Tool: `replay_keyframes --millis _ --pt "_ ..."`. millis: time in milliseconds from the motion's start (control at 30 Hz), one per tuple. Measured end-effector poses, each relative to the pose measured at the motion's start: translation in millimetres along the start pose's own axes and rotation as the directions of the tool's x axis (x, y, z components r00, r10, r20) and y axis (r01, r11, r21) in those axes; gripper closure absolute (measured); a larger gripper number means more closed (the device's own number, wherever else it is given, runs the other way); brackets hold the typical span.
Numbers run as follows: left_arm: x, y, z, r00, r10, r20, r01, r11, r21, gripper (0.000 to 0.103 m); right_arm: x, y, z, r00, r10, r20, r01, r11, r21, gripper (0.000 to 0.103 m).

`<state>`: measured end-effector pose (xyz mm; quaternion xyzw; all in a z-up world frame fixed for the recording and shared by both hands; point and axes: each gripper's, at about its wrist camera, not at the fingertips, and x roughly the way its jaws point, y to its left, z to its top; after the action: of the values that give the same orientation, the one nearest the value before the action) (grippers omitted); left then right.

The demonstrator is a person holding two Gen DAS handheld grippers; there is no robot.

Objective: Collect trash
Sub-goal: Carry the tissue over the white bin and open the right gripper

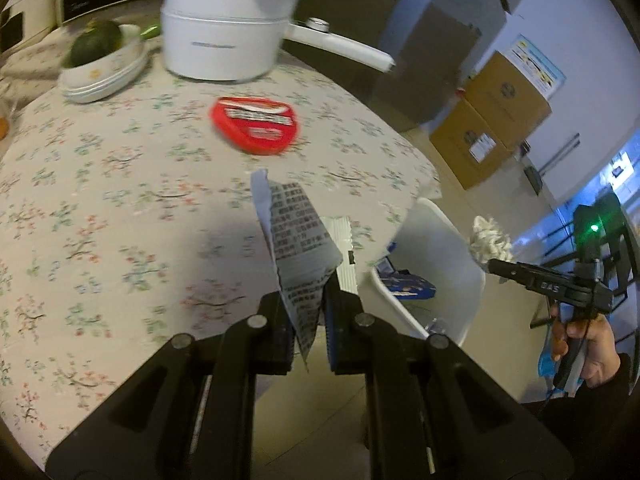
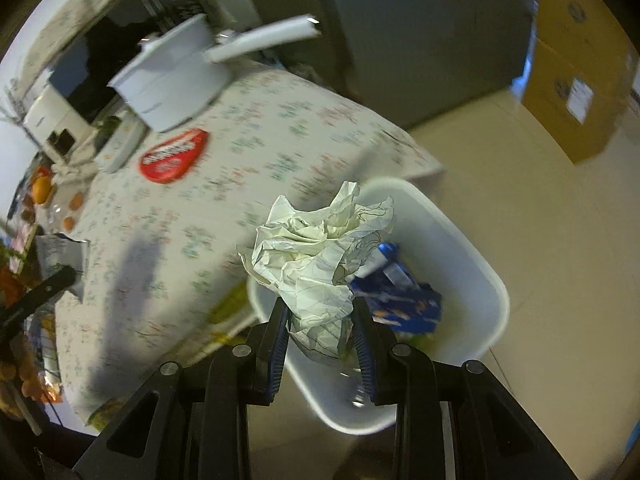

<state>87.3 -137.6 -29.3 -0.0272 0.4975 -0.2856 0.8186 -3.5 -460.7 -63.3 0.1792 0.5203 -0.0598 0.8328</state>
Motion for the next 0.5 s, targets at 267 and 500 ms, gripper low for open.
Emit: replay_keyframes --millis 267,500 --pt "23 -47 -3 0.999 -0.034 -0.029 0.037 0.996 0.081 0.090 12 -31 -8 0.999 -0.020 -0.051 0.023 0.998 0.055 0.071" --pt "35 -74 -1 0.997 -0.067 -0.045 0.072 0.989 0.128 0.090 11 -42 -12 0.998 -0.013 -0.058 0.018 0.997 0.081 0.071"
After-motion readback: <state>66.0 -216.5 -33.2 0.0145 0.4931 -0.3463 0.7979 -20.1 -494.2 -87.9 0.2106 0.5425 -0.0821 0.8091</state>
